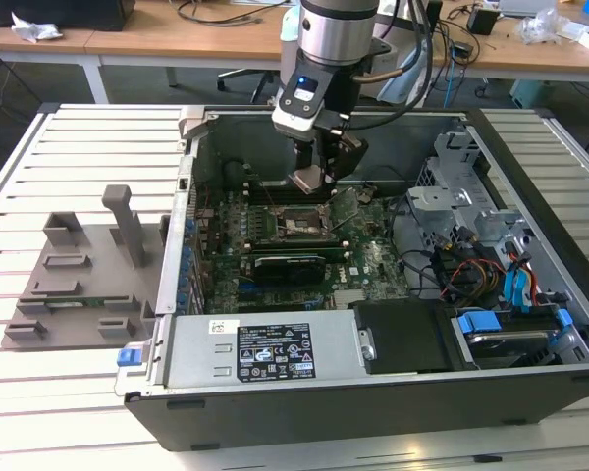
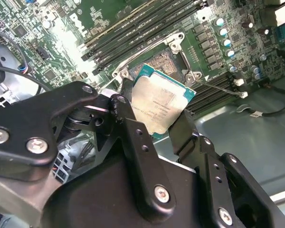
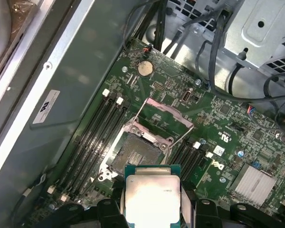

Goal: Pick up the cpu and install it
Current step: 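Place the cpu into insertion slot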

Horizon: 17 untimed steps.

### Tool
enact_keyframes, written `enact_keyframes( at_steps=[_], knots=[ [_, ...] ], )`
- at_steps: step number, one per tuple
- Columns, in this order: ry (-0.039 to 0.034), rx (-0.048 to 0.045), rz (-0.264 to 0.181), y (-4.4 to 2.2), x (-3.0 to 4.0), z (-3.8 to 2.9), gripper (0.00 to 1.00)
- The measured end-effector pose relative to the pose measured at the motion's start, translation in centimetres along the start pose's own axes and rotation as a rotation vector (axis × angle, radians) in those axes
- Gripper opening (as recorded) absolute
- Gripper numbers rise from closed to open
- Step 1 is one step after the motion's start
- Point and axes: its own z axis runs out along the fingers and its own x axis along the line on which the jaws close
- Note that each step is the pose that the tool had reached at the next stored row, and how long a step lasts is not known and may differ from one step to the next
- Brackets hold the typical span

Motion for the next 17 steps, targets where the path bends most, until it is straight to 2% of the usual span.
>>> enact_keyframes(
  at_steps=[17],
  knots=[
    [0.0007,0.0018,0.101,0.0,0.0,0.08,0.55]
  ],
)
